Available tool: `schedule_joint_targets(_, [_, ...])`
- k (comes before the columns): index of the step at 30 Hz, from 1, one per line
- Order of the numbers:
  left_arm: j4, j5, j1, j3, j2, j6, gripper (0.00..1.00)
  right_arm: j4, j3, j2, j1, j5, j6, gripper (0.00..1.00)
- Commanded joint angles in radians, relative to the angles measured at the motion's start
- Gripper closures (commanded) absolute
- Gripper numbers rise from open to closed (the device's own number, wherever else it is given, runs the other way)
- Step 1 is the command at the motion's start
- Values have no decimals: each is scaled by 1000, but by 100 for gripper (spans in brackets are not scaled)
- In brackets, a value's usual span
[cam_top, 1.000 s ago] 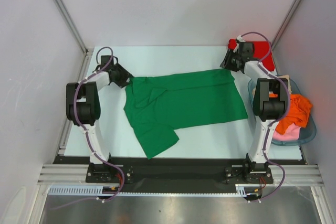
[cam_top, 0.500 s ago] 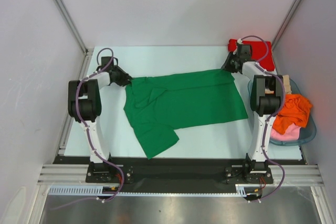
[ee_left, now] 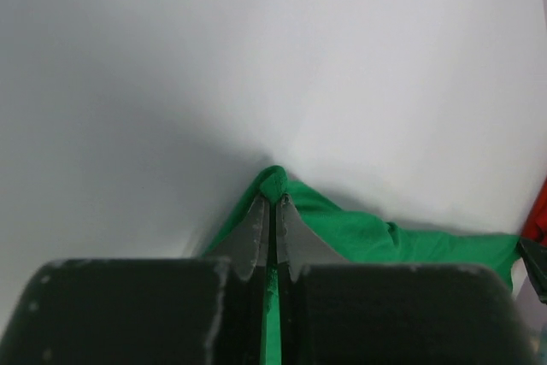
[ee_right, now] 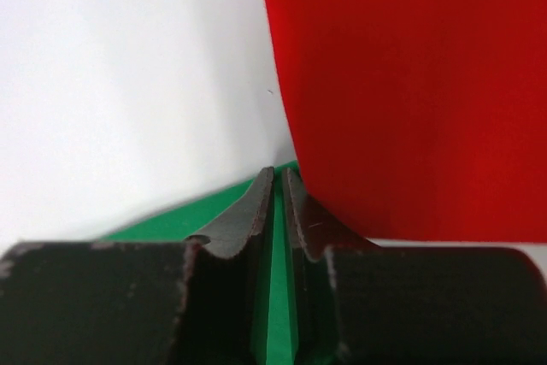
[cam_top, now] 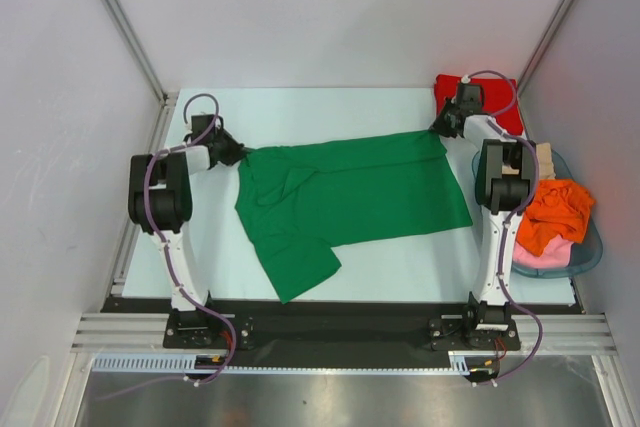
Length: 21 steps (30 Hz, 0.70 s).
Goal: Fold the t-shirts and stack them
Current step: Fold the tshirt
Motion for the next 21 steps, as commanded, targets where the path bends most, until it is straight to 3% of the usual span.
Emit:
schedule_joint_targets(1, [95,-67,14,-40,-57,29,98,-76,96,42,-6,14,23,87])
schedule_joint_targets(4, [95,-104,15,-74,-80,9,95,-118,134,64,-3,14,16,86])
schedule_joint_targets(8, [69,-185,14,-105,-159,10,61,-115,136,48,0,8,-4,82])
schedule_joint_targets(10, [31,-213,12,-108,-199,50,45,-122,160,33,9,3,-29,75])
schedule_joint_targets(13, [-56,-271,10,-103,-290,110,37,-158,223,4,31,12,-64,66])
schedule_joint_targets(17, [-135,-345,-2,-146,-457,170,36,-217,285,-42,39,55,-101,60])
schedule_joint_targets(21, [-167,-264,-29,-292,-606,162,37,-257,274,-142,105,118,-122,54])
